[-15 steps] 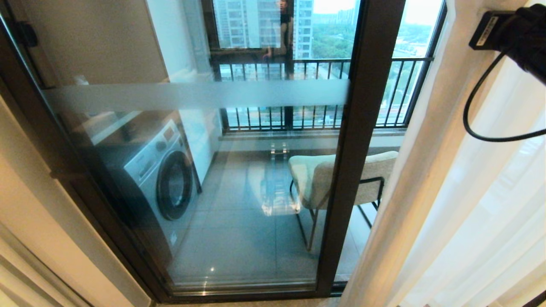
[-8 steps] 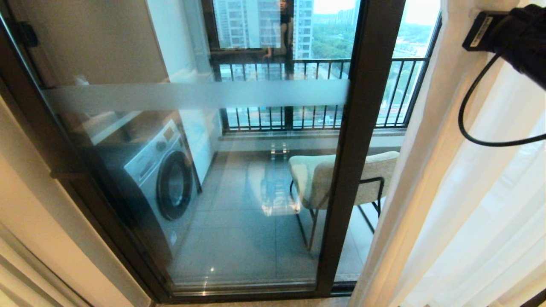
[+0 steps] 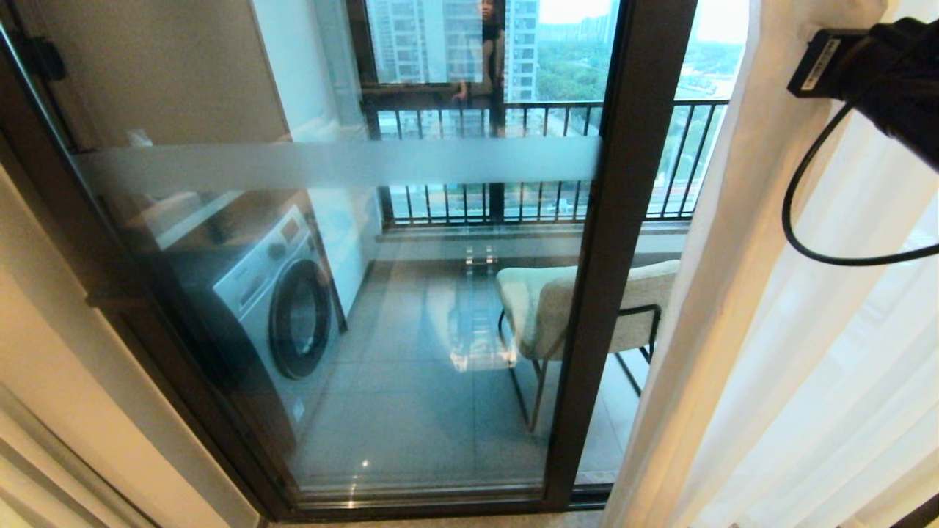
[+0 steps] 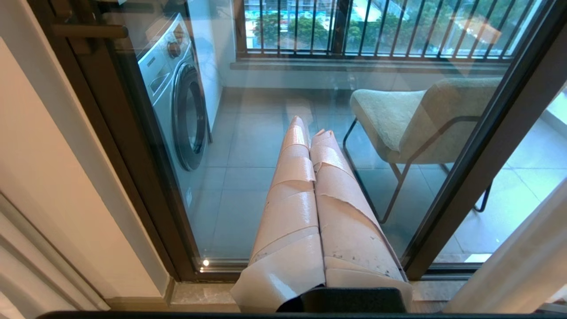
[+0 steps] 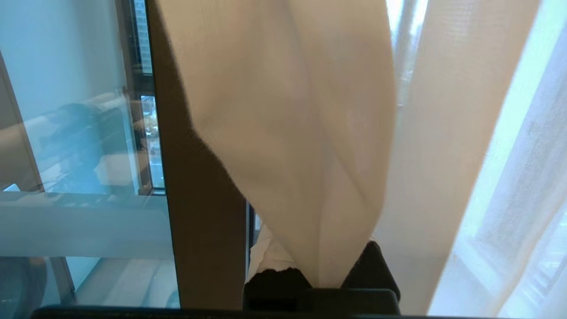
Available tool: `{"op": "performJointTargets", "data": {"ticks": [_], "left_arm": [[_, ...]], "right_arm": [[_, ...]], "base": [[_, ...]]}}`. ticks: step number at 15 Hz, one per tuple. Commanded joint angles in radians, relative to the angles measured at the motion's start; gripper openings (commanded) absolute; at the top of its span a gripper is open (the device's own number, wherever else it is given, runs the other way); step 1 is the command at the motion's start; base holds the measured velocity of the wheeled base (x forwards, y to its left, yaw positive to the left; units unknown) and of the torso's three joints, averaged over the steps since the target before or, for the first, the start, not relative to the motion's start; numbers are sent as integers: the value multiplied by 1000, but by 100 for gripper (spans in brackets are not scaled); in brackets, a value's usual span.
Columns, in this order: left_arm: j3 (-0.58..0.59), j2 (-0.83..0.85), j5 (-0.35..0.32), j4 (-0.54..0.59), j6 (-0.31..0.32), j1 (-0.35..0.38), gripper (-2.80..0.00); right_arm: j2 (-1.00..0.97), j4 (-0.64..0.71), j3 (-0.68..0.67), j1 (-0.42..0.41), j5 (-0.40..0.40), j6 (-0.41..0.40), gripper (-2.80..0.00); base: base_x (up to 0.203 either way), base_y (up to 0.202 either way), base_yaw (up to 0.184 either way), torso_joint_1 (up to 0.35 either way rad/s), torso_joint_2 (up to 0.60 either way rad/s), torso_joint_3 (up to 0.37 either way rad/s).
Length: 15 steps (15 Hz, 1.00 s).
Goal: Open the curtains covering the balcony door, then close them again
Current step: Pull the inner curtains open on both sides
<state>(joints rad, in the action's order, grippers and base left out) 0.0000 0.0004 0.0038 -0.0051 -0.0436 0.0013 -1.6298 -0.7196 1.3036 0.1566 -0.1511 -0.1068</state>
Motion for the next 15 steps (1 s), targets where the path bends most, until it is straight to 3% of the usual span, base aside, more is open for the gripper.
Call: {"op": "performJointTargets", "data": {"ticks": [1,6,15], "left_arm": [[0,0,1,0,-1,0,-280],[0,0,-1,-1,-1,0,-280],[0,0,-1,-1,-1,0,-280]], "right_arm": [[1,-4,-3,3,-1,-2,-280],[-2,-4,-4,3,-1,-2,-280],[-5,-8,-3,3,-2,-2,-280]], "base": [[0,0,0,0,0,0],[-1,-18,0,0,0,0],[0,-185,3,4,4,1]]}}
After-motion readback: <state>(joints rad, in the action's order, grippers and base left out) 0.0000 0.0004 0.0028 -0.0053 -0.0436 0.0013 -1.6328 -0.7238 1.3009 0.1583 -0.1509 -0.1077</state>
